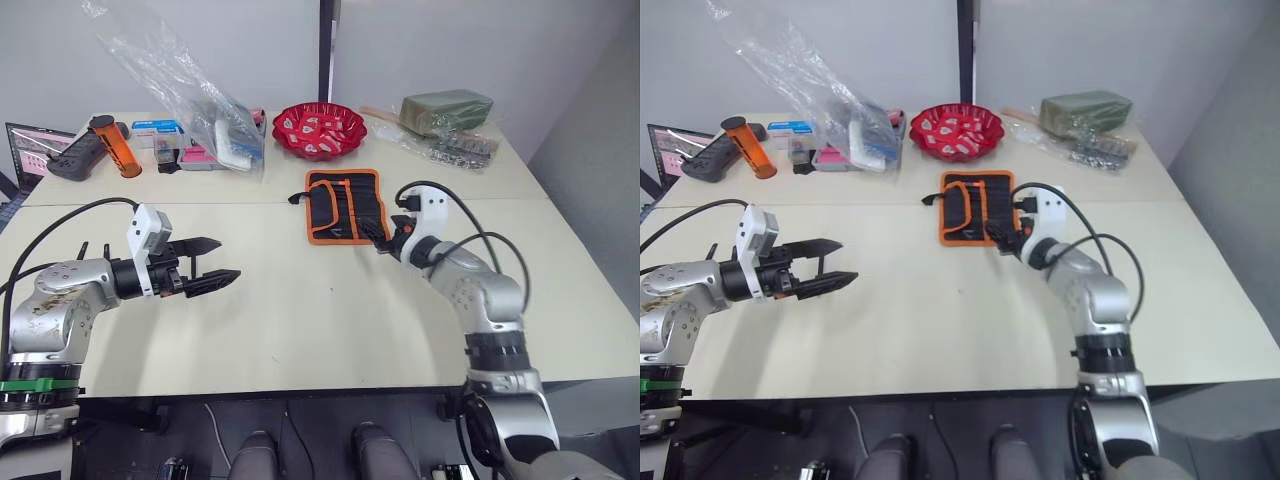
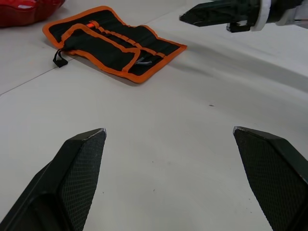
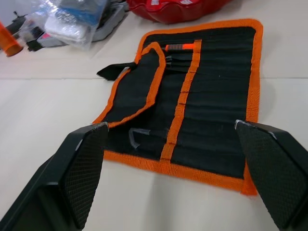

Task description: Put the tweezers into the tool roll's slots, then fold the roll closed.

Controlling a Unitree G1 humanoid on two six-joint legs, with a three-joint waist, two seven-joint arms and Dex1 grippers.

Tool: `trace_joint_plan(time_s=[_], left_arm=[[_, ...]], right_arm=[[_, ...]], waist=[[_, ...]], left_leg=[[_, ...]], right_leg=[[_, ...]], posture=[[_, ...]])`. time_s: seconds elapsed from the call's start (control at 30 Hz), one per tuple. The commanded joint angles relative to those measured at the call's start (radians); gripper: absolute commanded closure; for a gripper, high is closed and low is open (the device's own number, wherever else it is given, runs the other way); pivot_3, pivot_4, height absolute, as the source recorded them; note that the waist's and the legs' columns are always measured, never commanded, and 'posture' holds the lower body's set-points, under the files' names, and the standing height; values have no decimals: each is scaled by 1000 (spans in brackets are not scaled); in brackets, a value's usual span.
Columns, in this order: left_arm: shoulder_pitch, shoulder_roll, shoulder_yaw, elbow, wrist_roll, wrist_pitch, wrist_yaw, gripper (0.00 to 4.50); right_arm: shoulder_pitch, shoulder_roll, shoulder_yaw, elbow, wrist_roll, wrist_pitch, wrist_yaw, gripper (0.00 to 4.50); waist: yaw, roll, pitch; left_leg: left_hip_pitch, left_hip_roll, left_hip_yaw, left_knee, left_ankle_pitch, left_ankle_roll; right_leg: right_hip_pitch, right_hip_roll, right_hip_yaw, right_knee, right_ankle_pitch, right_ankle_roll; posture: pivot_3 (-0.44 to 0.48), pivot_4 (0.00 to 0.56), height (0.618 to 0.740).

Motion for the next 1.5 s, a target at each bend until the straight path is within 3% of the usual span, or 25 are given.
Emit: trace_joint_plan(time_s=[0.03, 0.5, 0.83, 0.97, 1.27, 1.5], left_arm=[[20, -9, 31, -63, -22, -7, 32, 0], [13, -59, 23, -38, 35, -73, 128, 0], [-4, -98, 2, -40, 47, -103, 158, 0], [-7, -104, -8, -43, 50, -105, 167, 0], [8, -107, -15, -51, 56, -108, 183, 0], [4, -108, -21, -25, 72, -120, 180, 0]], right_arm=[[-88, 30, -12, 156, -34, -120, 21, 36], [-310, 163, -25, 675, -109, -392, 78, 36], [-382, 196, -99, 841, -99, -483, 124, 36], [-411, 203, -122, 897, -105, -507, 116, 1176], [-413, 186, -175, 938, -104, -533, 97, 4312], [-413, 168, -195, 891, -82, -476, 147, 4448]], waist=[[-2, 0, 0], [-9, 0, 0], [-20, 1, 0], [-30, 1, 0], [-31, 1, 0], [-31, 1, 0]], left_leg=[[0, 0, 0, 0, 0, 0], [2, 0, -1, -2, 0, 0], [2, 0, -2, -2, 0, 0], [2, 0, -3, -3, 0, 0], [2, 0, -4, -4, 0, 0], [2, 0, -4, -4, 0, 0]], right_leg=[[0, 0, 0, 1, 0, 0], [0, 0, -1, 3, 1, -1], [0, 0, -2, 4, 1, -2], [0, 0, -2, 4, 1, -2], [0, 0, -3, 4, 1, -2], [0, 0, -3, 4, 1, -2]], posture=[[0, 150, 735], [0, 150, 735], [0, 150, 735], [0, 150, 735], [0, 150, 735], [0, 150, 735]])
